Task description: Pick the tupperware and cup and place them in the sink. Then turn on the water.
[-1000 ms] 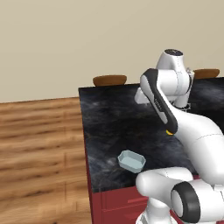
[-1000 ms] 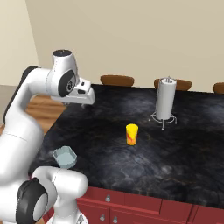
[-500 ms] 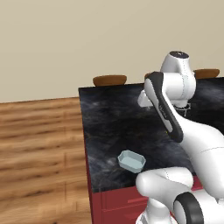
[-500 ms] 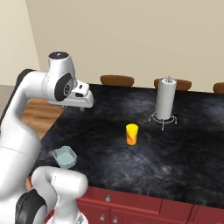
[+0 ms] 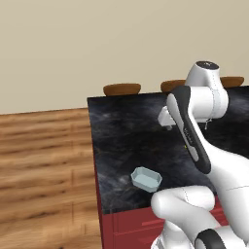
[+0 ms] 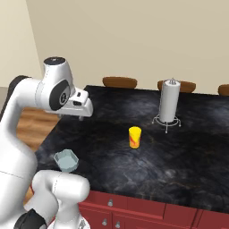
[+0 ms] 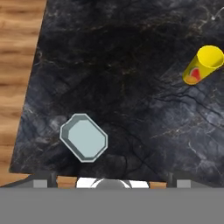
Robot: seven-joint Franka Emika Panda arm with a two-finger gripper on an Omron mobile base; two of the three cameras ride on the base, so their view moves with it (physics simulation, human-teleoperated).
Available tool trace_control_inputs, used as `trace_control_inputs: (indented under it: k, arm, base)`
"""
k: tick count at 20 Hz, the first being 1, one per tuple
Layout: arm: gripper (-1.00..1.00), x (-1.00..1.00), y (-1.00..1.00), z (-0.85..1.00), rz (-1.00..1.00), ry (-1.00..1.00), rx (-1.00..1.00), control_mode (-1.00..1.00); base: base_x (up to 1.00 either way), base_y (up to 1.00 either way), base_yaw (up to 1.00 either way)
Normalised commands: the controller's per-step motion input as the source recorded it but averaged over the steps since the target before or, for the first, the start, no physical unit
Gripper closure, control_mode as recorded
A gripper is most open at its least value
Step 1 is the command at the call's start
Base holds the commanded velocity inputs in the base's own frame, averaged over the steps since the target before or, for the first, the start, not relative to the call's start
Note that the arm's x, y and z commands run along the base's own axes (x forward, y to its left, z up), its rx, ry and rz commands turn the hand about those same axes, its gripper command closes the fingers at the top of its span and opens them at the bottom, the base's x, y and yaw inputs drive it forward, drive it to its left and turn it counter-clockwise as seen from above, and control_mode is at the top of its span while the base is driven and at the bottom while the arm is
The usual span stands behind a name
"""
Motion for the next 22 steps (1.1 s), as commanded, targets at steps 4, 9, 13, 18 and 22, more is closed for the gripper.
trace_control_inputs:
  k: [4, 9, 13, 18, 22]
  arm:
    - [-1.00, -0.26, 0.00, 0.00, 0.00, 0.13, 0.00, -1.00]
    - [-1.00, -0.24, 0.00, -0.02, 0.00, 0.01, -0.03, -1.00]
    - [-1.00, -0.07, 0.04, -0.11, 0.00, 0.00, -0.05, -1.00]
    - [-1.00, -0.05, 0.00, -0.23, 0.00, 0.00, -0.03, -1.00]
    - [-1.00, 0.01, 0.00, -0.09, 0.00, -0.05, 0.01, -1.00]
  base:
    - [0.00, 0.00, 0.00]
    - [0.00, 0.00, 0.00]
    - [0.00, 0.00, 0.00]
    - [0.00, 0.00, 0.00]
    - [0.00, 0.00, 0.00]
